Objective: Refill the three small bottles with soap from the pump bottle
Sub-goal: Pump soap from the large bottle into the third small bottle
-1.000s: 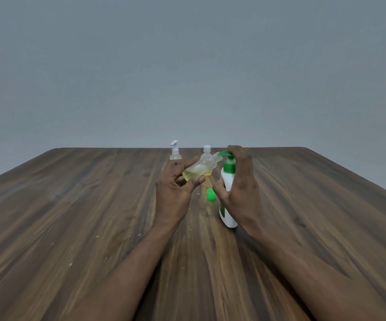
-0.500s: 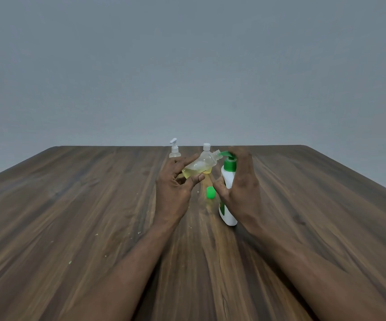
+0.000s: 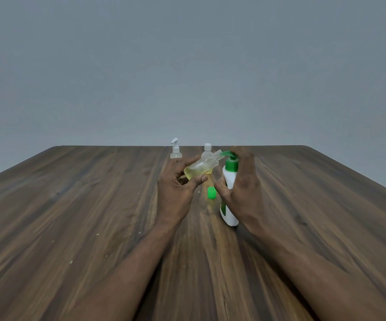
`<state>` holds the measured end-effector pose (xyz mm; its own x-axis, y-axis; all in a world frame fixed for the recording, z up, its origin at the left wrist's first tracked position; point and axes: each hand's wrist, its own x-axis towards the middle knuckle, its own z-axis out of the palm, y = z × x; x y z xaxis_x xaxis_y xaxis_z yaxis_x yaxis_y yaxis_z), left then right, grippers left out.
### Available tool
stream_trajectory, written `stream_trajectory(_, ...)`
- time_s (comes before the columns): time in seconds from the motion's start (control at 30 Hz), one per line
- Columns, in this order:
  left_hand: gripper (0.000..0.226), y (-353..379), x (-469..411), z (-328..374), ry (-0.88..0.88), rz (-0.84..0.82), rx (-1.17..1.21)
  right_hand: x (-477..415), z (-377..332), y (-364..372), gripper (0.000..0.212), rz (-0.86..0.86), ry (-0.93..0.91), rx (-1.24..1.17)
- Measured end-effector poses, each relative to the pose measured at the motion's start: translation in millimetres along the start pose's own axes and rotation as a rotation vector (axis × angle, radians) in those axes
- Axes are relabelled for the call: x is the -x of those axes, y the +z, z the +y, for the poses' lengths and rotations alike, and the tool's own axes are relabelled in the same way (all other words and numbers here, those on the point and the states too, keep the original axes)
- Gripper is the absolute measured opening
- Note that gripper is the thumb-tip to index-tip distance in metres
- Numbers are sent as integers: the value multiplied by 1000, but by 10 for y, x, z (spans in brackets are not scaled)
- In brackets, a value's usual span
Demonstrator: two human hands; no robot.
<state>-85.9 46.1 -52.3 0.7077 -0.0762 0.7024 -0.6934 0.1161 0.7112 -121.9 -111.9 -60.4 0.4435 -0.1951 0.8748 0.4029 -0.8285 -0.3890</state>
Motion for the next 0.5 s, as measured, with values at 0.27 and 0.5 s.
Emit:
stream_trajectory(0.27, 59, 18, 14, 3, -21, 0, -9, 3, -65, -19, 70, 1, 12, 3)
stream_trajectory(0.5, 52, 27, 21, 12, -35, -7, -13, -11, -83, -26, 78, -23, 8, 23)
